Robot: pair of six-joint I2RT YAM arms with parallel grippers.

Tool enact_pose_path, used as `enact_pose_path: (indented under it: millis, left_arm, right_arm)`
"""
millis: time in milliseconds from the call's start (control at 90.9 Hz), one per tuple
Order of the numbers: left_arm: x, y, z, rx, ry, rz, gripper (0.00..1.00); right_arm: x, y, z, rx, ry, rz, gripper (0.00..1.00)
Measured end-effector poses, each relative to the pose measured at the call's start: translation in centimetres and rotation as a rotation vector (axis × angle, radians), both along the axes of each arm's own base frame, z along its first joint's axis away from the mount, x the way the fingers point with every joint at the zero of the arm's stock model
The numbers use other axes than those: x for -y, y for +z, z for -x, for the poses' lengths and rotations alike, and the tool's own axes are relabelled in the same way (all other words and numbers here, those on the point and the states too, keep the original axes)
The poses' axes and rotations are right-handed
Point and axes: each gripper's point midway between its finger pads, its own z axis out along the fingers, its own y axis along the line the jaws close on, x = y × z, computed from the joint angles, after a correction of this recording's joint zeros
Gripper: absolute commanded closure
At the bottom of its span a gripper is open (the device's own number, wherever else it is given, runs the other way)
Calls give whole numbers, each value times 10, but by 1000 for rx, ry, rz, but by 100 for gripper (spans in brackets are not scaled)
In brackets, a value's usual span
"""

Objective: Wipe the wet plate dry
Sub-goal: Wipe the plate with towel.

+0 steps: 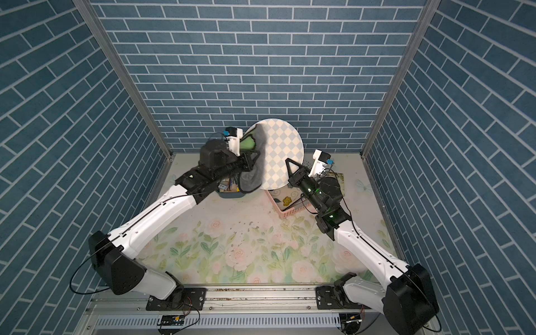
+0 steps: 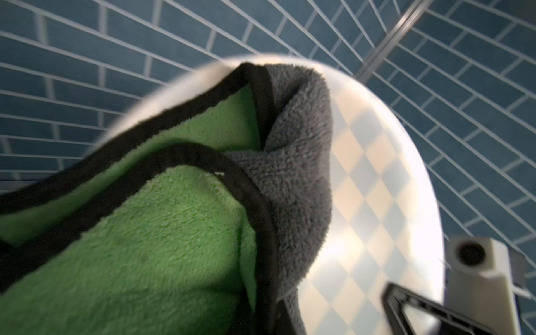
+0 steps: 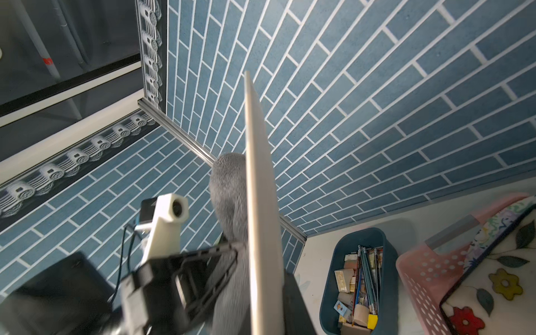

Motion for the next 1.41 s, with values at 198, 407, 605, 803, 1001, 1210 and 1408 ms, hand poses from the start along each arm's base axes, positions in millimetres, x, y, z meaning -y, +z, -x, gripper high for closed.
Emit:
enact_pose_path:
  millis: [198, 407, 605, 803, 1001, 1210, 1408]
  left_arm:
    - [24, 55, 0, 109, -74, 28, 100]
    - [34, 40, 26, 50, -252, 197, 100]
    - [-82, 50, -7, -16, -111, 493, 100]
    - [-63, 135, 50, 56, -404, 798, 100]
    - [-43, 188, 102, 87, -717, 1062, 100]
    - [-17, 210, 129, 20, -894, 1258, 100]
    - [21, 208, 152, -65, -975, 1350, 100]
  right_arm:
    - [-38, 3, 16, 8, 118, 11, 100]
    - [-1, 18, 0, 34, 102, -25, 100]
    - [79, 86, 7, 226, -6, -192, 100]
    - [64, 139, 65, 434, 232, -319, 100]
    - [32, 128, 60, 379, 364, -353, 100]
    - [-15, 134, 78, 375, 544, -414, 100]
    - [-33, 174, 88, 521, 641, -423, 100]
